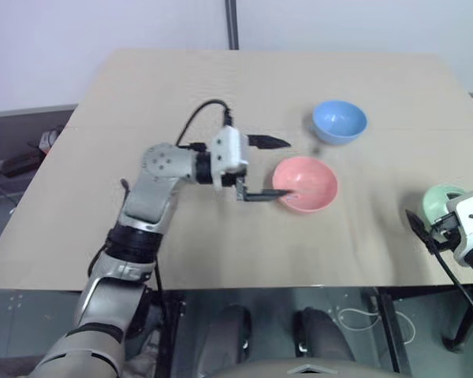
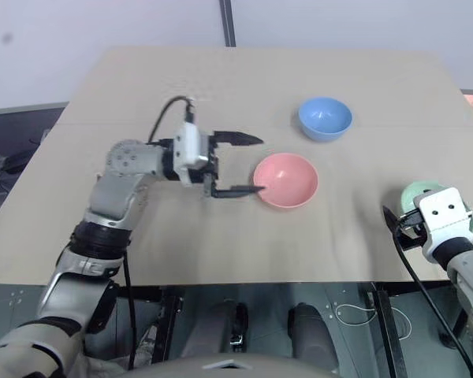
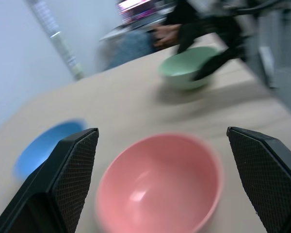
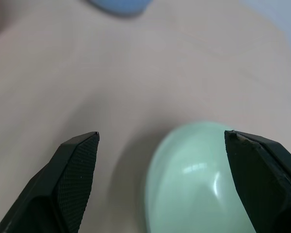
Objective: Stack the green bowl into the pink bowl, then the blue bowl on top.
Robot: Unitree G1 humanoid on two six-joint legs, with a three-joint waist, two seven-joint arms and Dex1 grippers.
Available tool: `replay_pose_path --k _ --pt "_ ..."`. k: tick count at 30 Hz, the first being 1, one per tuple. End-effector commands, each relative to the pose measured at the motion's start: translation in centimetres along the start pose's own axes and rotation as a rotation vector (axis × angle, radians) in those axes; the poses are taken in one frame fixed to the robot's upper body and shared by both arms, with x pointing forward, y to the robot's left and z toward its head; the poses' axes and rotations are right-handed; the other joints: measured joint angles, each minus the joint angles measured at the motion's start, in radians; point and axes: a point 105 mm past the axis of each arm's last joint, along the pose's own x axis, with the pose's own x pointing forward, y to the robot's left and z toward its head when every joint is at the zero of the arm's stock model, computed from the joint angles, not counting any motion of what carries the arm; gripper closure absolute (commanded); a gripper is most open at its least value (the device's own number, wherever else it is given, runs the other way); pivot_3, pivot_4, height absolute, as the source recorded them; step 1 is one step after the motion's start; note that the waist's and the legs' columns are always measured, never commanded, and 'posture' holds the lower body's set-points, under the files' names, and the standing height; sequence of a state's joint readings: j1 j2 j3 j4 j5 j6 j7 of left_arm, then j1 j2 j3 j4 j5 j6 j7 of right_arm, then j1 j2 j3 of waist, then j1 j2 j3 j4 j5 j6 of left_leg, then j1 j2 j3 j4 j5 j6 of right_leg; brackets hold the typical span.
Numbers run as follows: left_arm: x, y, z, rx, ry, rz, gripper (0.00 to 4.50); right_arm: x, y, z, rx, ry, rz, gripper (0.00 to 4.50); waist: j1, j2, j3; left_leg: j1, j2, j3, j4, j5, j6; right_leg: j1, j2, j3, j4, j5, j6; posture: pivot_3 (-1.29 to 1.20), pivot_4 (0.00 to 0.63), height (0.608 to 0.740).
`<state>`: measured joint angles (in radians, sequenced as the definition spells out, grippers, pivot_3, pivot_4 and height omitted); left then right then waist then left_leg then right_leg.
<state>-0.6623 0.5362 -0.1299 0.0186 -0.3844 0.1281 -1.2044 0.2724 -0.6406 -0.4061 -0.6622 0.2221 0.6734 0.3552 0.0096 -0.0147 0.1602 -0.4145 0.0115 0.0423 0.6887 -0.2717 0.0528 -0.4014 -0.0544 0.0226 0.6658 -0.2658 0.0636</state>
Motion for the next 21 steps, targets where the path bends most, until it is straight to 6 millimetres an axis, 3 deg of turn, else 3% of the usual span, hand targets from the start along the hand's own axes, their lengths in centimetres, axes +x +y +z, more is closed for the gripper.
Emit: replay_pose_path --k 1,2,3,5,6,9,11,15,17,21 --pt "-1.4 -0.8 2.2 -0.029 -0.127 -0.043 0.03 0.4 -0.6 -0.8 0.029 0.034 -0.043 0.0 0.0 0.0 0.0 0.0 0.0 0.0 0.0 0.0 0.0 0.0 0.0 0.0 0.0 0.0 0.0 0.0 0.15 0.74" --pt "-1.6 -1.0 2.3 -0.056 -0.136 -0.061 0.0 0.6 -0.6 -1.1 0.028 0.046 -0.042 0.26 0.003 0.0 0.0 0.0 0.0 0.0 0.0 0.0 0.0 0.0 0.0 0.0 0.0 0.0 0.0 0.0 0.15 0.74" --pt "-1.8 -1.2 2.3 -0.072 -0.139 -0.076 0.0 0.8 -0.8 -1.4 0.031 0.056 -0.045 0.88 0.007 0.0 0.0 0.0 0.0 0.0 0.0 0.0 0.0 0.0 -0.001 0.0 0.0 0.0 0.0 0.0 0.15 0.74" --pt "-2.1 -1.9 2.6 -0.134 -0.161 -0.125 0.0 1.1 -1.1 -1.9 0.034 0.072 -0.042 1.61 0.006 0.0 0.0 -0.001 -0.001 -0.001 0.0 0.0 0.0 0.0 -0.001 -0.001 0.0 0.0 0.0 0.0 0.15 0.74" --pt "-2.2 -2.0 2.8 -0.152 -0.179 -0.133 0.0 1.2 -1.3 -2.1 0.036 0.08 -0.043 2.37 0.004 0.0 0.0 0.0 -0.001 -0.001 0.0 0.0 0.0 0.001 -0.001 -0.001 -0.001 0.0 0.0 0.0 0.15 0.74" --pt "-2.4 -2.2 3.0 -0.175 -0.189 -0.137 0.0 1.4 -1.4 -2.3 0.033 0.082 -0.04 3.31 0.002 0.0 0.0 0.0 -0.001 -0.001 0.0 0.0 0.0 0.001 0.0 -0.001 -0.001 0.0 0.0 0.0 0.15 0.74" --pt "-2.3 -2.3 3.0 -0.18 -0.191 -0.127 0.0 1.5 -1.6 -2.3 0.021 0.083 -0.044 4.26 0.002 0.0 0.0 0.0 -0.001 -0.001 0.0 0.0 0.0 0.001 0.0 -0.001 -0.001 0.0 0.0 0.0 0.15 0.74" --pt "-2.3 -2.3 2.8 -0.179 -0.187 -0.097 0.0 1.8 -1.5 -1.9 -0.017 0.06 -0.034 4.42 0.002 0.0 0.0 0.0 -0.001 -0.001 0.0 0.0 0.0 0.001 0.0 -0.001 -0.001 0.0 0.0 0.0 0.15 0.74" --pt "-2.4 -2.1 2.6 -0.18 -0.184 -0.071 0.0 2.1 -1.1 -0.5 -0.04 -0.004 -0.007 4.42 0.002 0.0 0.0 0.0 -0.001 -0.001 0.0 0.0 0.0 0.001 0.0 0.0 -0.001 0.0 0.0 0.0 0.15 0.74" --pt "-2.8 -1.5 2.1 -0.189 -0.17 0.0 0.0 2.3 2.5 4.9 -0.042 -0.255 0.195 4.42 -0.005 0.001 0.0 0.001 0.0 -0.001 0.0 0.0 0.0 0.001 0.0 0.0 -0.001 0.0 0.0 0.0 0.15 0.74"
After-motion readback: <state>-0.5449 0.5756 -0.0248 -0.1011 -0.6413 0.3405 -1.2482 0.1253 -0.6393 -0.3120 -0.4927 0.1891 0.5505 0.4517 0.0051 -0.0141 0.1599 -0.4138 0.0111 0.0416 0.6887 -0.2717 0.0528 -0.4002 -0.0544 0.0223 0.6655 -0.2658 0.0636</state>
